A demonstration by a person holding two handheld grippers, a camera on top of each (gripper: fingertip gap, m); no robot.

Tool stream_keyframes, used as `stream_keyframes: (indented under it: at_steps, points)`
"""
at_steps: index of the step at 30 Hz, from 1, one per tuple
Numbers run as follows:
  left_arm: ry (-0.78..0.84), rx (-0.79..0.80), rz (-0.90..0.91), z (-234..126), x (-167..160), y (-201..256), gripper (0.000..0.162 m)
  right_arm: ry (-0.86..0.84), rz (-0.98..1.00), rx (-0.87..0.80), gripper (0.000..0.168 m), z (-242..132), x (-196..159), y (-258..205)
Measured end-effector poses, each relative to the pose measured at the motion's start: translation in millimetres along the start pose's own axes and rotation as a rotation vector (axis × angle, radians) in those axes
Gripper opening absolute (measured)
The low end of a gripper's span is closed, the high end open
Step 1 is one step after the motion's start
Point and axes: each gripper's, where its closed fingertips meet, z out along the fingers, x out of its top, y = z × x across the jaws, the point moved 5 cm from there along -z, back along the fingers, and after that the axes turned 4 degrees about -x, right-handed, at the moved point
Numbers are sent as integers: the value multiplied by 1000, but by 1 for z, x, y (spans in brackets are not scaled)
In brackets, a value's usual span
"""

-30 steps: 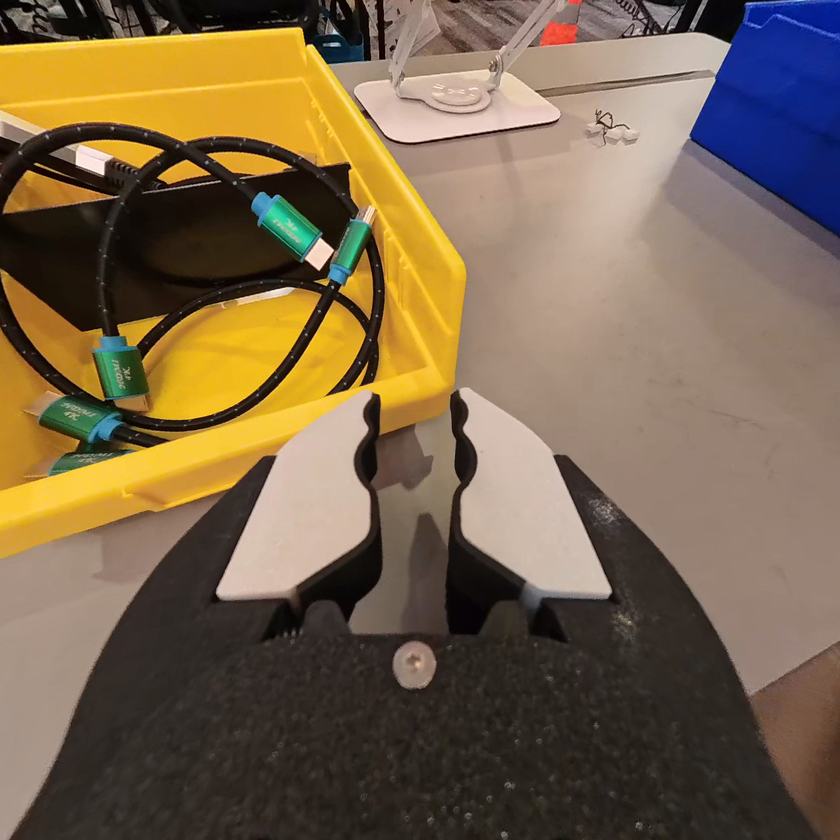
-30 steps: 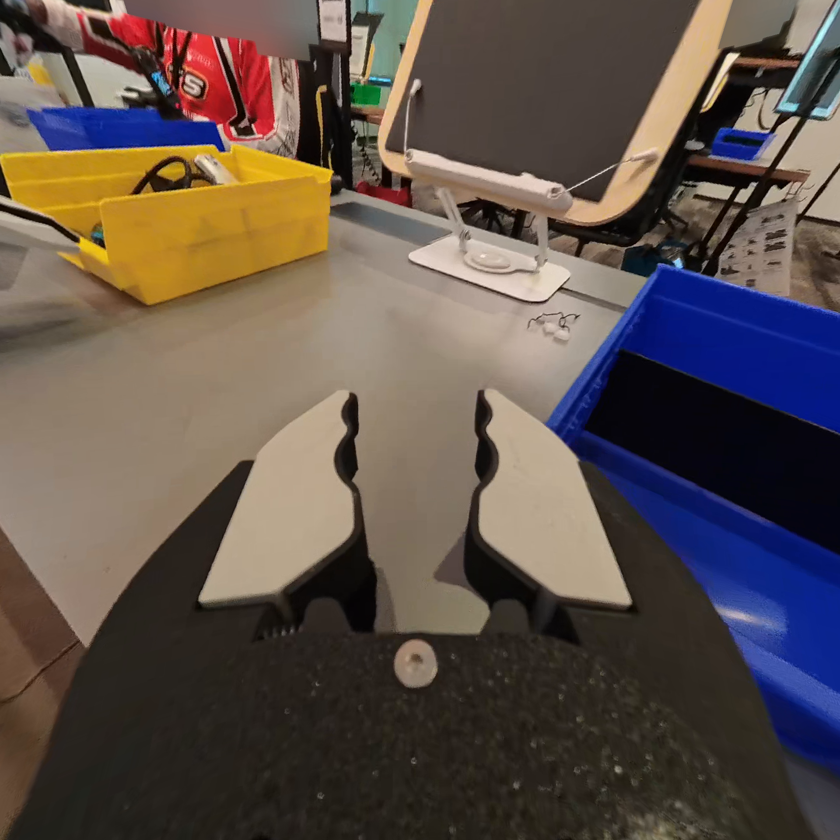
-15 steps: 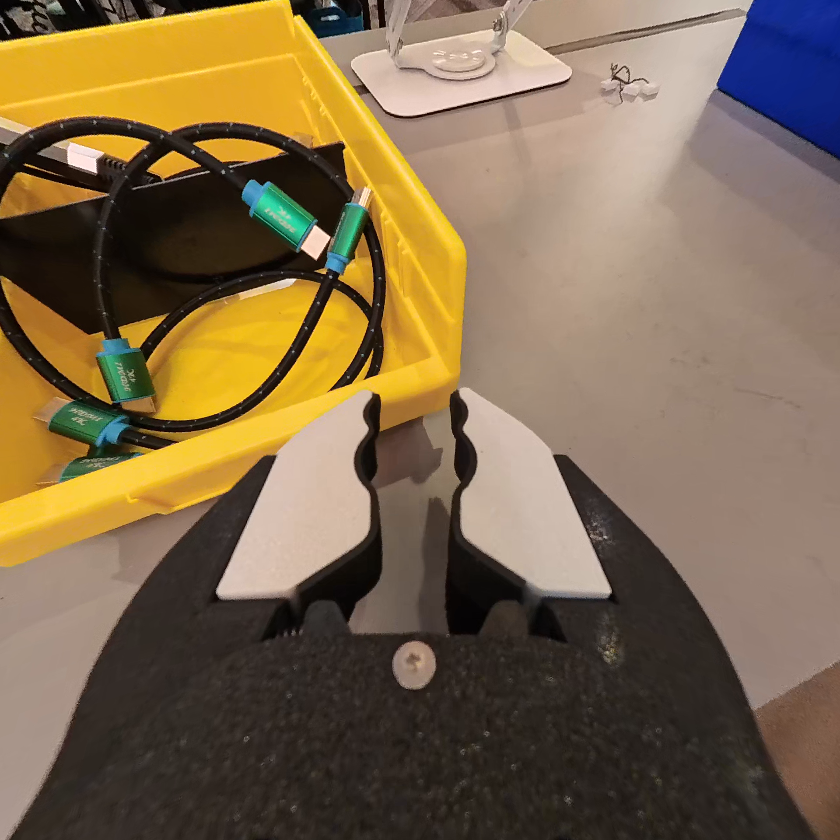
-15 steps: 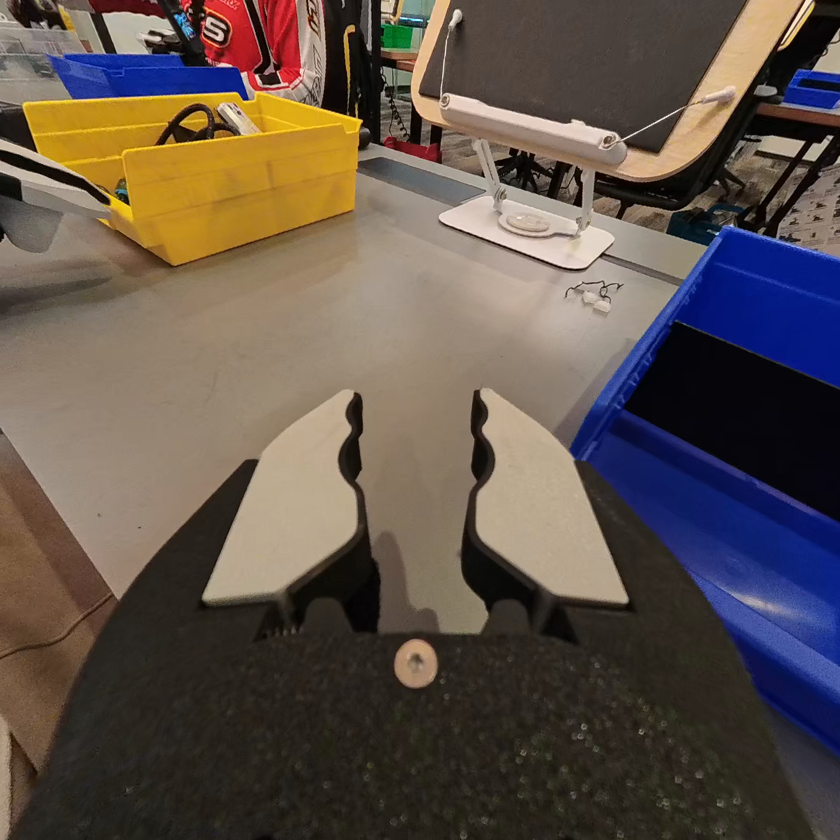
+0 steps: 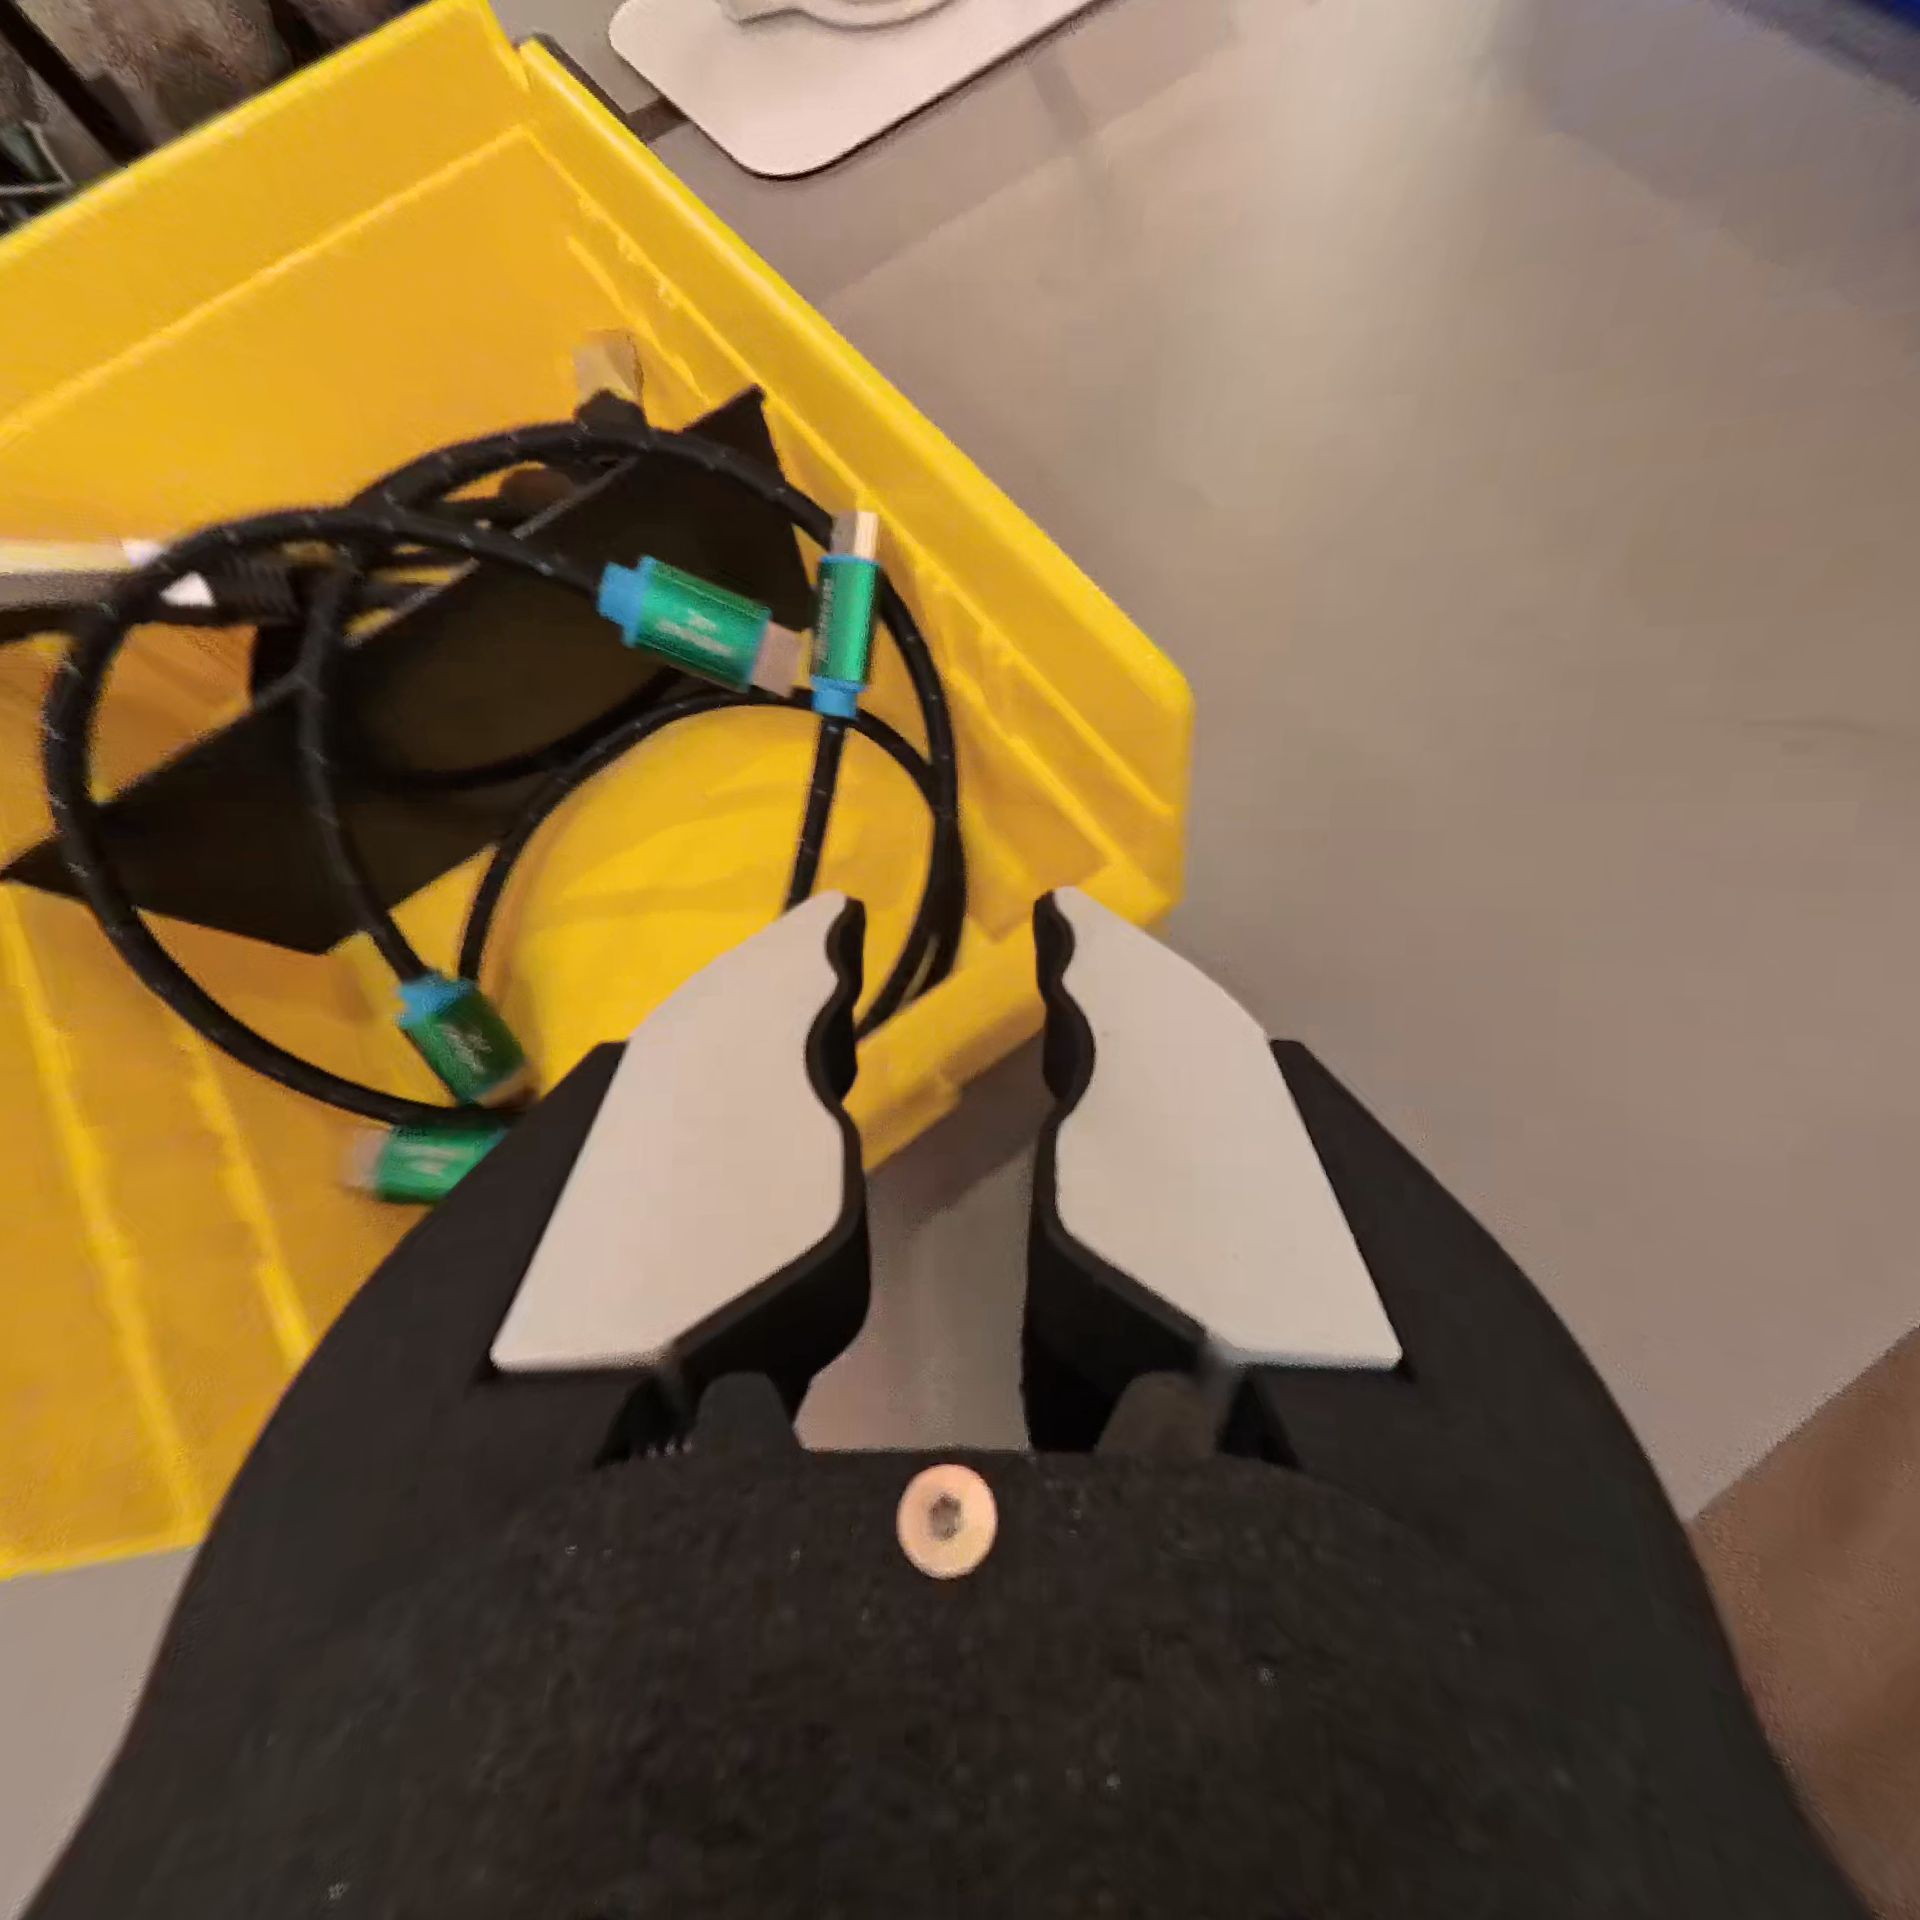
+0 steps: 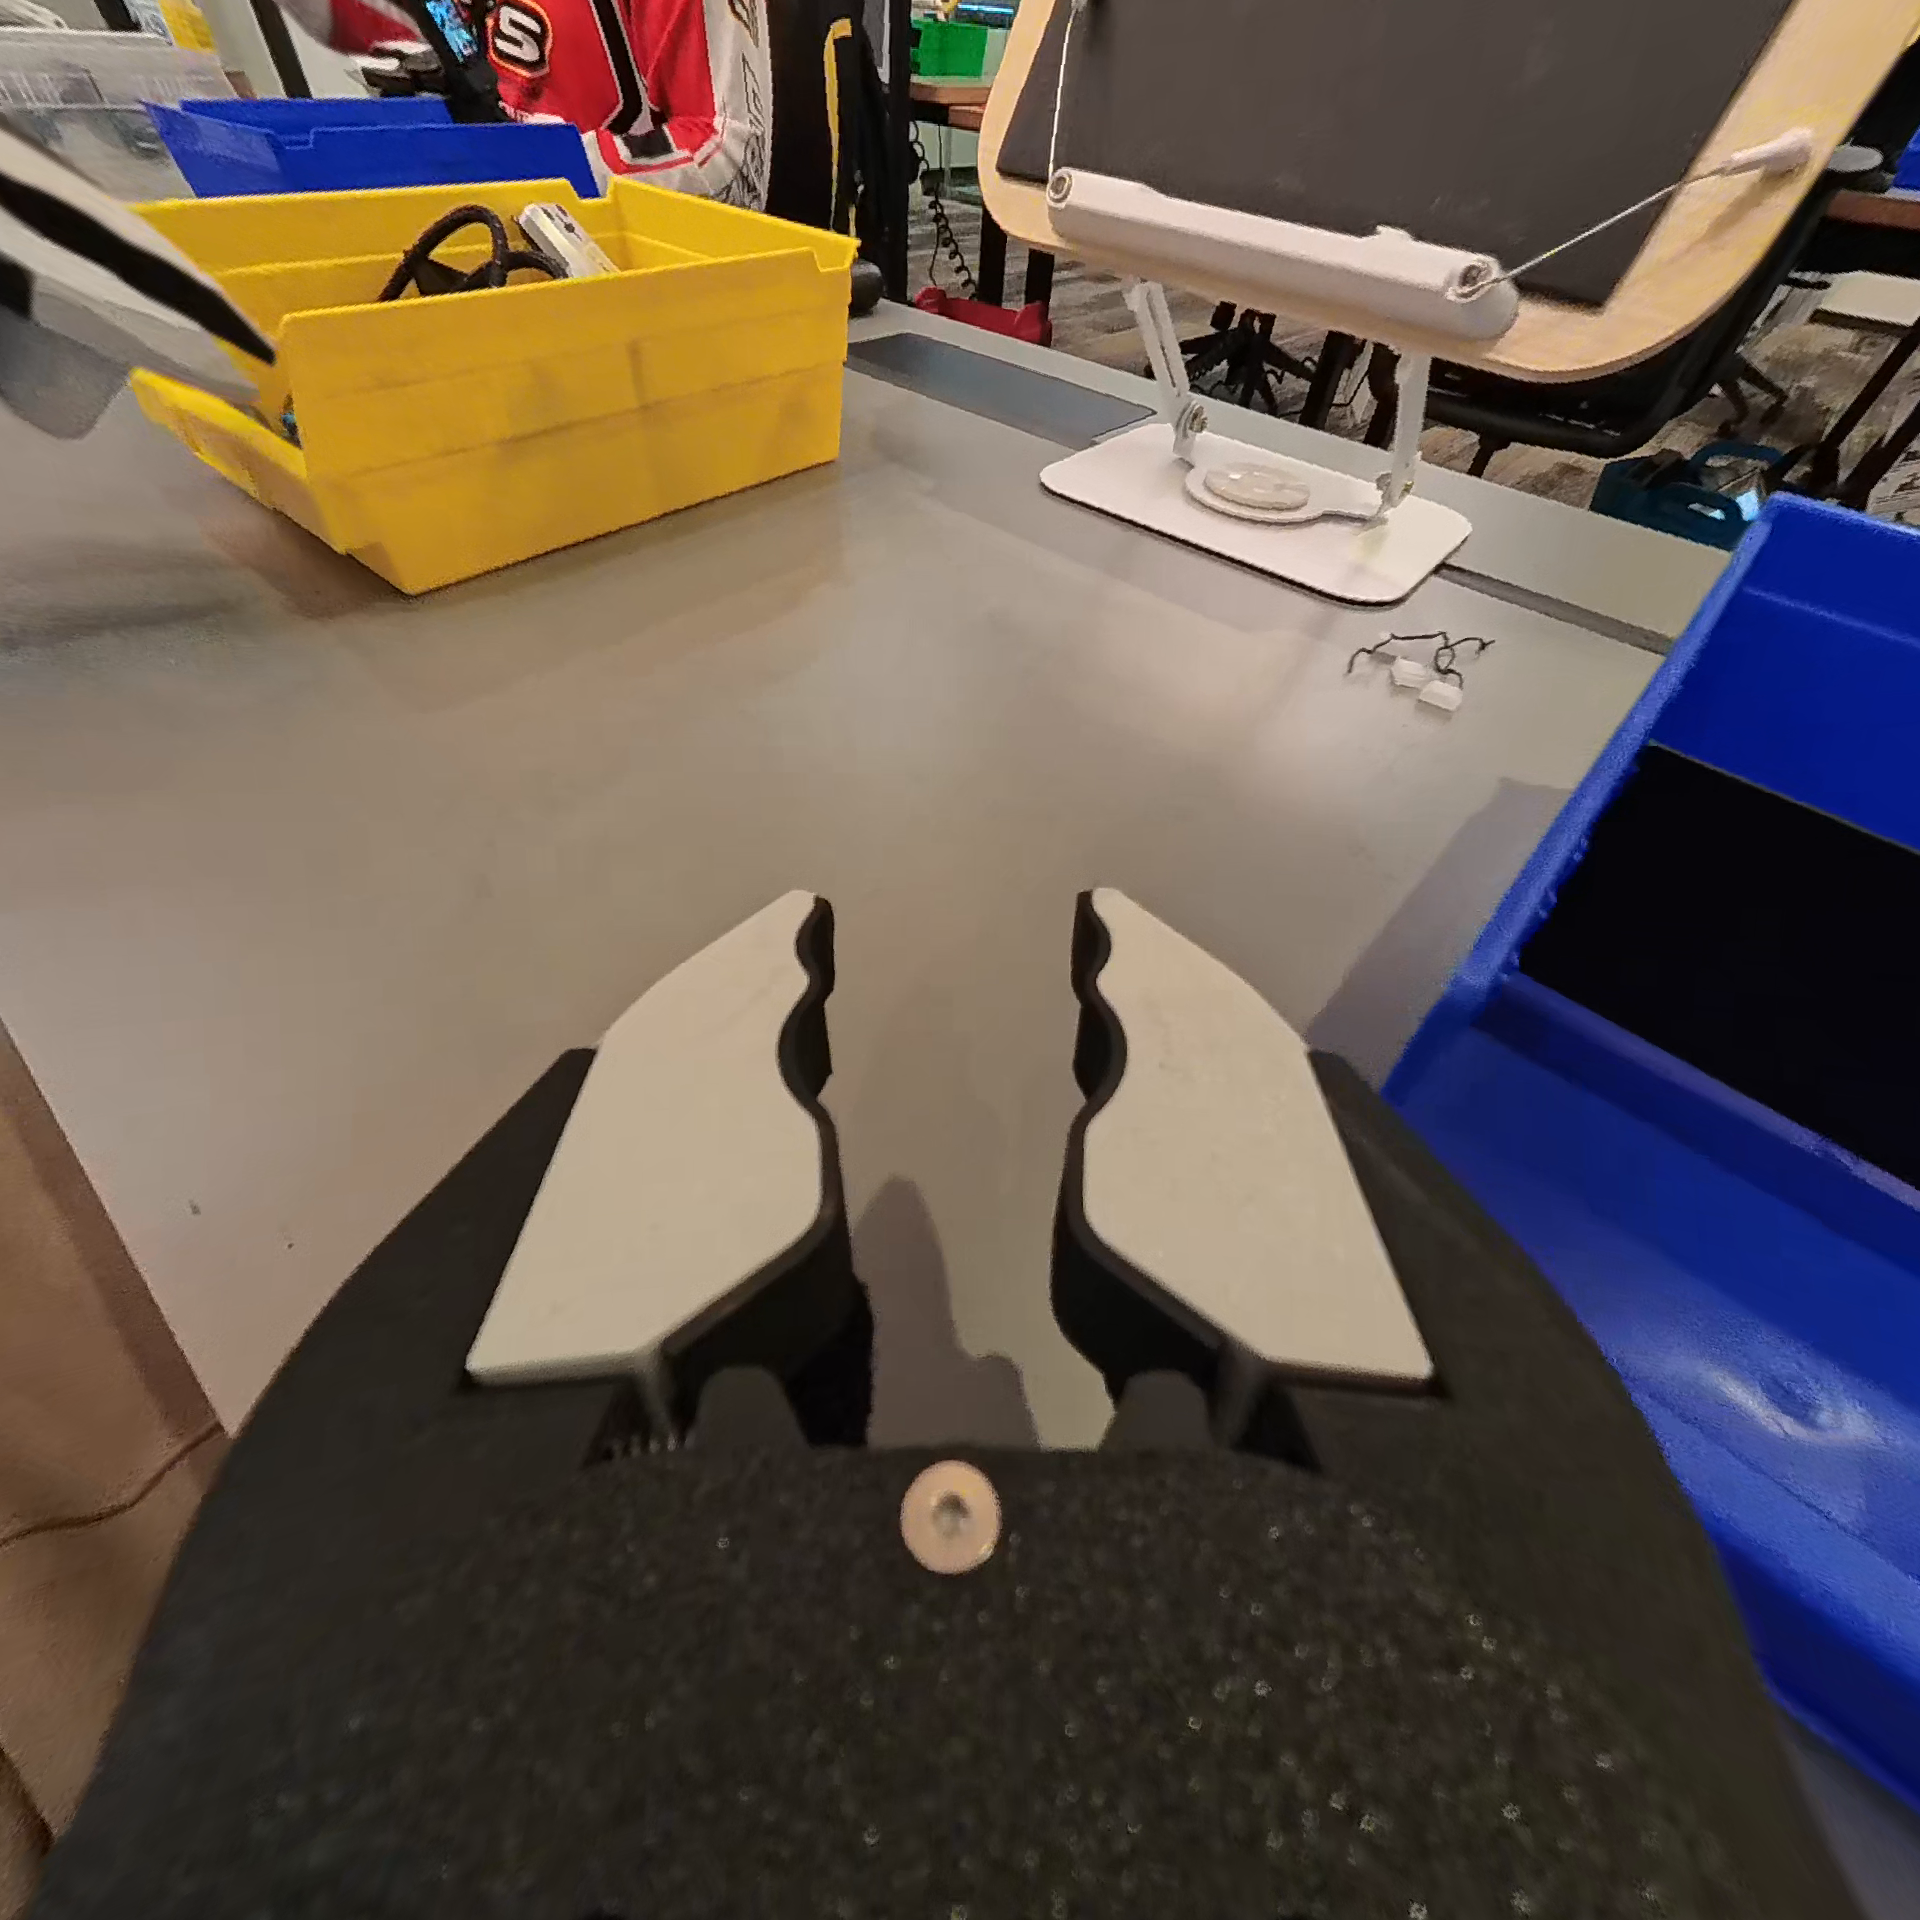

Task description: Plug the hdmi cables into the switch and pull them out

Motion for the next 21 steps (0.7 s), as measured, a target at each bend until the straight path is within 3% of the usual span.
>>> stream_keyframes:
  at_steps: [6,11,16,21]
  points:
    - [-68,7,93,14,28,-54,33,-28,-16,-13,43,11,-2,-5]
    - [-113,-15,91,44,32,-81,35,-49,-80,-67,42,14,-4,-1]
    - [-65,-148,-176,70,33,-83,41,-50,-43,-80,42,13,-6,7]
    - [129,-321,-497,72,50,-87,38,-49,-6,-60,42,13,-6,9]
